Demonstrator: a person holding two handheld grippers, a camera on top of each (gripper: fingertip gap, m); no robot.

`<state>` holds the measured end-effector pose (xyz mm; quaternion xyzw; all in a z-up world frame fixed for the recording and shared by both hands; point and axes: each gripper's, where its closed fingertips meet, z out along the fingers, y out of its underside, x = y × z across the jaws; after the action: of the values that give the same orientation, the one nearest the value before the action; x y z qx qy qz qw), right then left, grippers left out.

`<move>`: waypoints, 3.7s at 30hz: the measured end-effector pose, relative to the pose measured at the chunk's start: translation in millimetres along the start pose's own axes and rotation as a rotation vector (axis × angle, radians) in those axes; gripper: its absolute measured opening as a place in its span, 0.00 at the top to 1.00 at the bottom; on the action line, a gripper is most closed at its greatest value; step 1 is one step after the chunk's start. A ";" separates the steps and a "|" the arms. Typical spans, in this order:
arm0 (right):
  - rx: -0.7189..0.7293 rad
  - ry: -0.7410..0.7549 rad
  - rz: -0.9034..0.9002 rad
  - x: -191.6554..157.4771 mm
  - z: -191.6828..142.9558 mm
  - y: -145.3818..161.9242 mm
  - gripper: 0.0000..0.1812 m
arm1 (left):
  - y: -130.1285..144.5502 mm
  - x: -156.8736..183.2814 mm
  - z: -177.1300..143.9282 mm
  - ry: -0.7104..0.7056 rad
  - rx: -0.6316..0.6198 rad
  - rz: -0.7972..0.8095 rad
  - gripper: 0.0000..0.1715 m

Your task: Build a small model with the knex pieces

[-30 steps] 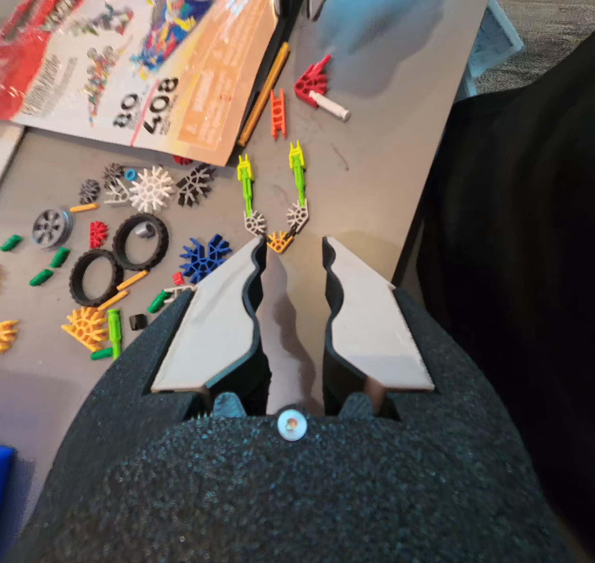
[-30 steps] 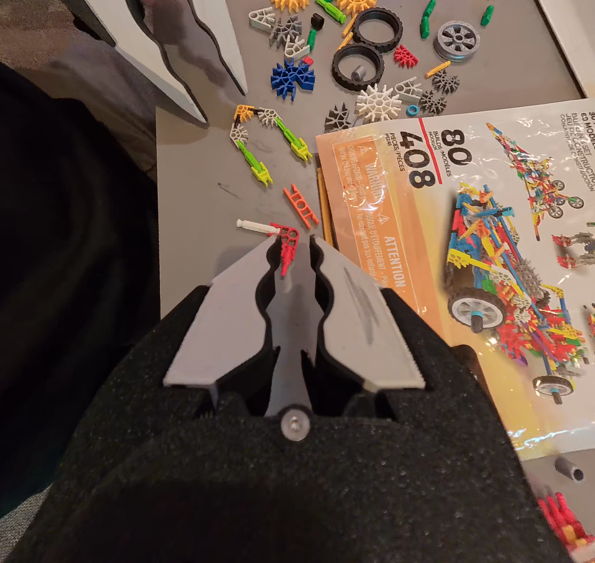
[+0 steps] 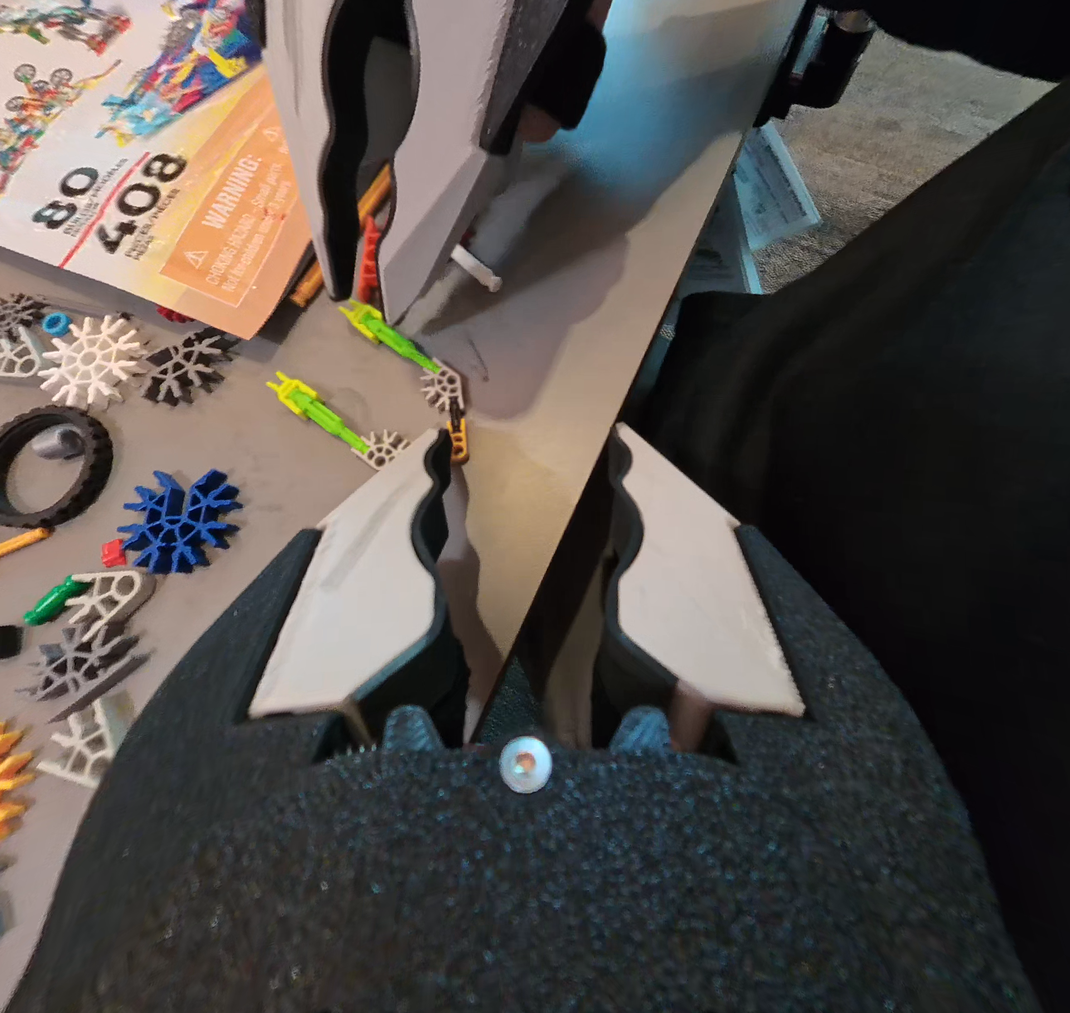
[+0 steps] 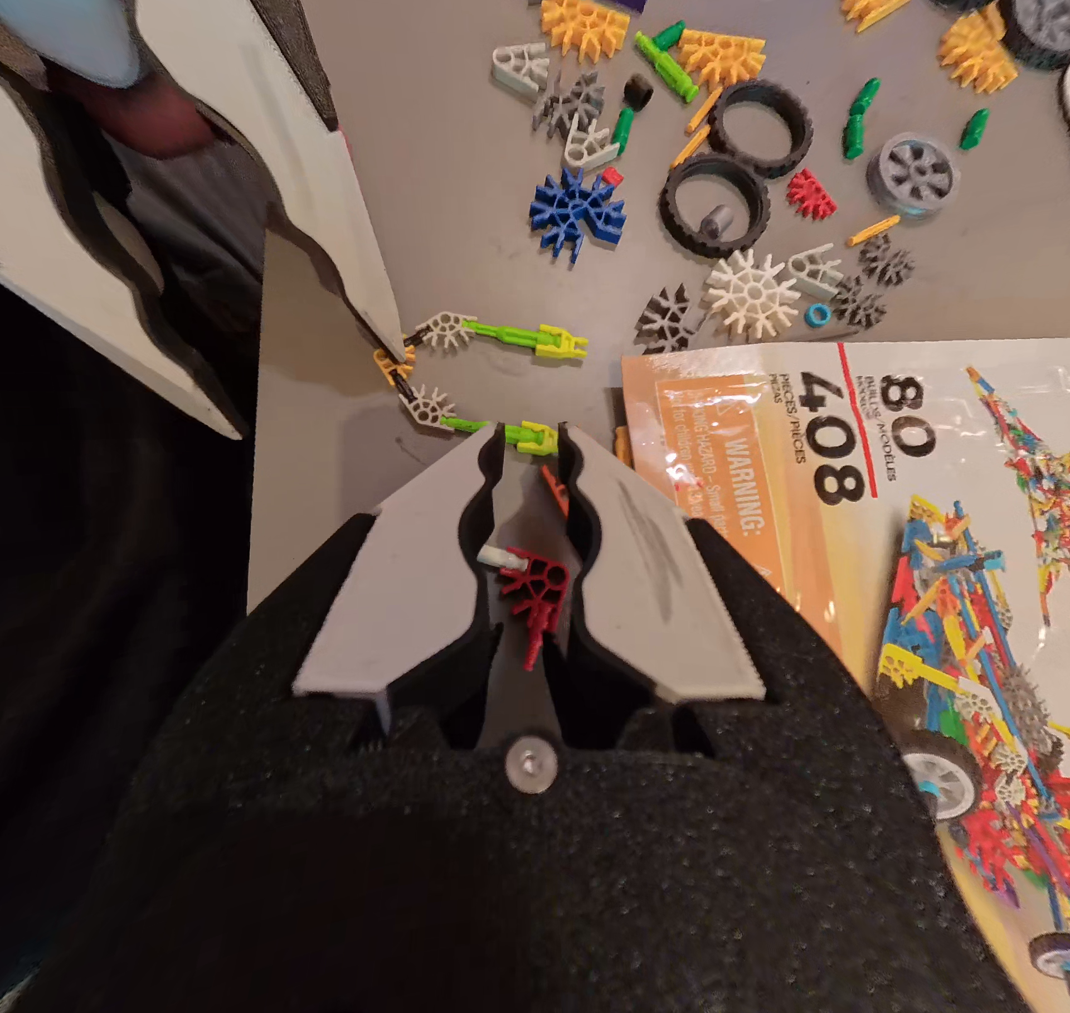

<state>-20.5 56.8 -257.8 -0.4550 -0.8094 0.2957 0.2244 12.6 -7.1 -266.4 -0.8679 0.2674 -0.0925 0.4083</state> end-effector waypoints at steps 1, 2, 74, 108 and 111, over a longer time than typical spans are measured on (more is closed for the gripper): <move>0.025 -0.001 -0.003 1.0 -2.7 -4.1 0.91 | -0.3 -2.4 -3.2 -0.014 0.008 0.005 0.69; 0.050 -0.004 -0.002 1.9 -6.2 -7.8 0.91 | -1.1 -4.0 -8.6 -0.020 0.016 0.011 0.69; 0.652 0.289 0.125 71.8 -74.7 -31.7 0.97 | 146.1 -371.9 -159.5 -0.089 -0.656 -0.025 0.92; 0.650 0.278 0.121 70.4 -73.9 -31.7 0.97 | 133.5 -389.2 -146.9 -0.197 -0.592 0.010 0.96; 0.649 0.280 0.119 70.3 -73.8 -31.7 0.97 | 126.5 -395.9 -136.7 -0.180 -0.554 0.012 0.91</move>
<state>-27.1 125.1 -176.1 -0.4423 -0.6069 0.4848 0.4484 -420.9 50.2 -250.6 -0.9495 0.2502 0.0637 0.1784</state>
